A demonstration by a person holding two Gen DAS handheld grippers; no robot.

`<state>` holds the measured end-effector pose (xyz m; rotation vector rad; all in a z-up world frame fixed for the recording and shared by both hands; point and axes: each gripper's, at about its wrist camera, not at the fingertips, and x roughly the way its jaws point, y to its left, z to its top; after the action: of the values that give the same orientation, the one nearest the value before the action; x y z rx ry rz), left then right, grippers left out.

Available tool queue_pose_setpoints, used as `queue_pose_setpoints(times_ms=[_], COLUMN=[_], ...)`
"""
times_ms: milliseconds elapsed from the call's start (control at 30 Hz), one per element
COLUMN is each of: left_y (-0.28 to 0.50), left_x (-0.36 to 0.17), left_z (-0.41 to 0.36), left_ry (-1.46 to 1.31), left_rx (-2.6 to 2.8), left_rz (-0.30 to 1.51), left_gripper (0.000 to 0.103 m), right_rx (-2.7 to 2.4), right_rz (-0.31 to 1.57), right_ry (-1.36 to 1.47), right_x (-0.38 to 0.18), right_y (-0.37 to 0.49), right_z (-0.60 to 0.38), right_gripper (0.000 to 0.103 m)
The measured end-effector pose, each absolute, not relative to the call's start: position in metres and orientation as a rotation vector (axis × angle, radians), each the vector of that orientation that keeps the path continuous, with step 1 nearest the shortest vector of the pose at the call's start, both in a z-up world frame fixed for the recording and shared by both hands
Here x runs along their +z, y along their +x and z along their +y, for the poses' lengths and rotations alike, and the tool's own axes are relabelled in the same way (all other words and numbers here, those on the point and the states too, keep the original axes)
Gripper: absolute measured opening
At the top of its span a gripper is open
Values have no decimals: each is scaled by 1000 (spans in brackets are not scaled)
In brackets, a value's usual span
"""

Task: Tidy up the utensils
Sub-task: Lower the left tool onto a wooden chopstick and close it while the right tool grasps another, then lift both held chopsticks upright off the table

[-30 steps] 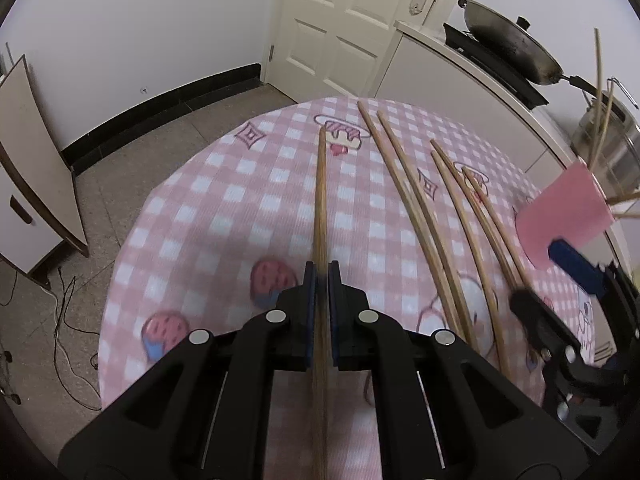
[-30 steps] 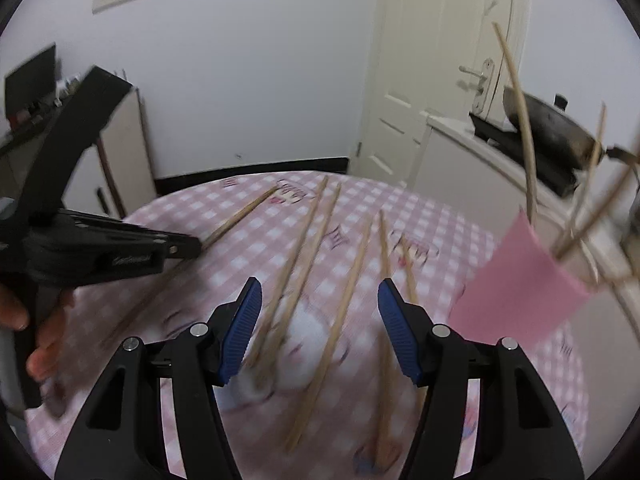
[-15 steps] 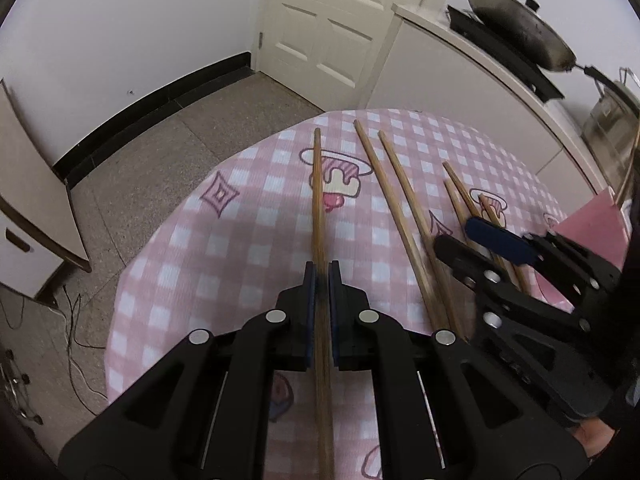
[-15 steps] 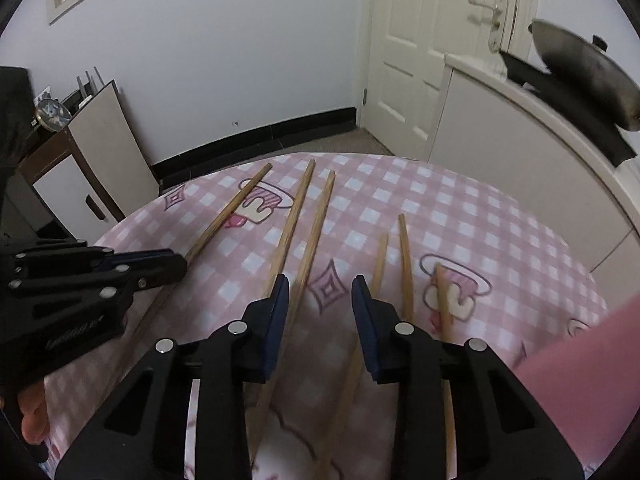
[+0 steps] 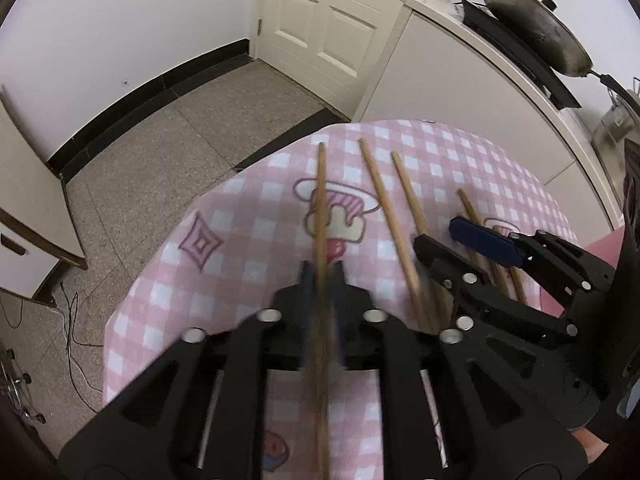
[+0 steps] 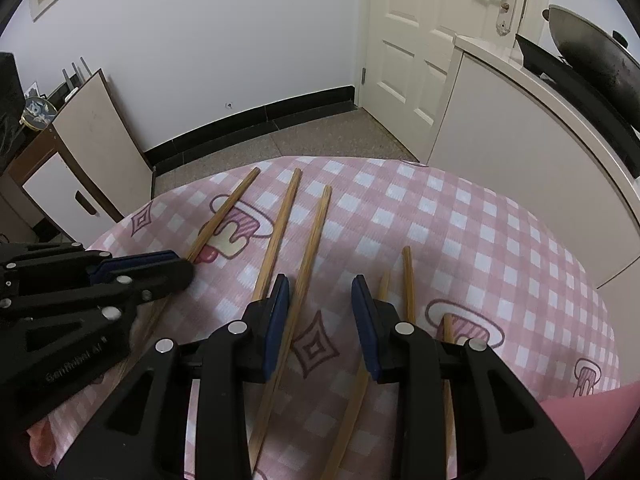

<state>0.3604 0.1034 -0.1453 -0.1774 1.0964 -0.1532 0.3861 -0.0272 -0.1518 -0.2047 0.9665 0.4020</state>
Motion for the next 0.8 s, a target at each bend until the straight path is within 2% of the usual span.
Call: queue_pose_setpoints(times_ms=[67, 300, 367, 433, 467, 800], left_y=[364, 376, 377, 377, 378, 339], left_x=[-145, -145, -146, -146, -146, -106], left_z=[100, 94, 93, 92, 93, 107], left_ry=[-171, -107, -80, -57, -59, -176], left_rx=[-138, -110, -91, -75, -76, -144], left_rz=[1092, 1075, 1068, 1060, 1059, 956], left_gripper=[28, 28, 21, 14, 7, 6], right_rx=[389, 390, 381, 376, 375, 402], right_rz=[965, 969, 967, 963, 961, 826], right_ry=[-208, -209, -222, -234, -235, -194], right_x=[-152, -154, -153, -153, -152, -125], right_y=[389, 395, 397, 393, 393, 358], right_z=[-28, -29, -29, -26, -26, -28], right_gripper=[29, 28, 24, 10, 9, 5])
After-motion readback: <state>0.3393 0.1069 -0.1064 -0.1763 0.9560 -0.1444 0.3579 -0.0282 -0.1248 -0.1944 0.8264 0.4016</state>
